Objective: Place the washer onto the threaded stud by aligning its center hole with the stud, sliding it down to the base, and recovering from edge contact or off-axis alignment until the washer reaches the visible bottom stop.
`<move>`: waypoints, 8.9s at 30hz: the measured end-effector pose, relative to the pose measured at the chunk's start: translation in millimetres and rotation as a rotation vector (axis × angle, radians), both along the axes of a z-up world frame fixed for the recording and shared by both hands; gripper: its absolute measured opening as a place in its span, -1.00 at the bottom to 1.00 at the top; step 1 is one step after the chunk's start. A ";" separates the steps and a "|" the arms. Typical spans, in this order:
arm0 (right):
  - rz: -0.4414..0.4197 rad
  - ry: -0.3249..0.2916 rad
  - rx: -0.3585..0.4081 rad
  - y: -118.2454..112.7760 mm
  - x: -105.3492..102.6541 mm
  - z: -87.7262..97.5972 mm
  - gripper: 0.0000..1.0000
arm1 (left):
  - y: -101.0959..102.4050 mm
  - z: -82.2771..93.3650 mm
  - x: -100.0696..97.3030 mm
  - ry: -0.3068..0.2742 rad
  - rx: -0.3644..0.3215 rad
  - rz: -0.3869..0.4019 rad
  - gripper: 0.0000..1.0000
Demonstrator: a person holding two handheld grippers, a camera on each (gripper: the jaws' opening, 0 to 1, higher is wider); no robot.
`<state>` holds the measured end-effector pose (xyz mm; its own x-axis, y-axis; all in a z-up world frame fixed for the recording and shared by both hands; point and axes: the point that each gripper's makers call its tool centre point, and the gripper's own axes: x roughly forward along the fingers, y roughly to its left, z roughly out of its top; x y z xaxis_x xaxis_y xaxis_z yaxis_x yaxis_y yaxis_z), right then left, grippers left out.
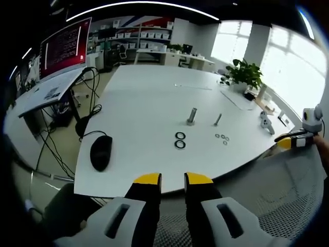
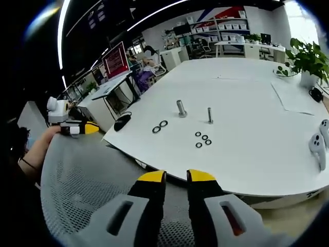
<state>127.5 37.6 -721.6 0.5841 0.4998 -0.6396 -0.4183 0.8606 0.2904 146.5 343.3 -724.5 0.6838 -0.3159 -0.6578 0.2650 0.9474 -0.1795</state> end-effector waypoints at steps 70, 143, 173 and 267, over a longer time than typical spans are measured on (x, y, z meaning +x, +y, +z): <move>0.577 -0.198 -0.304 12.5 73.1 -32.4 -0.59 | 2.8 -0.6 2.8 0.008 -0.010 0.016 -0.76; 0.734 0.120 -0.488 35.1 111.2 -145.4 -0.60 | 3.1 2.3 4.5 -0.012 -0.026 0.032 -0.89; 0.788 0.158 -0.629 43.0 117.4 -147.0 -0.59 | -2.6 3.6 6.4 -0.013 -0.036 0.003 -0.91; 0.695 0.022 -0.597 30.9 164.4 -75.2 -0.73 | 2.2 8.6 6.3 -0.052 -0.061 0.042 -0.84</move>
<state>291.9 68.5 -796.8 0.2602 0.3172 -0.9120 -0.8980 0.4267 -0.1078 152.8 345.5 -716.0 0.7302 -0.3241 -0.6015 0.2354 0.9458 -0.2239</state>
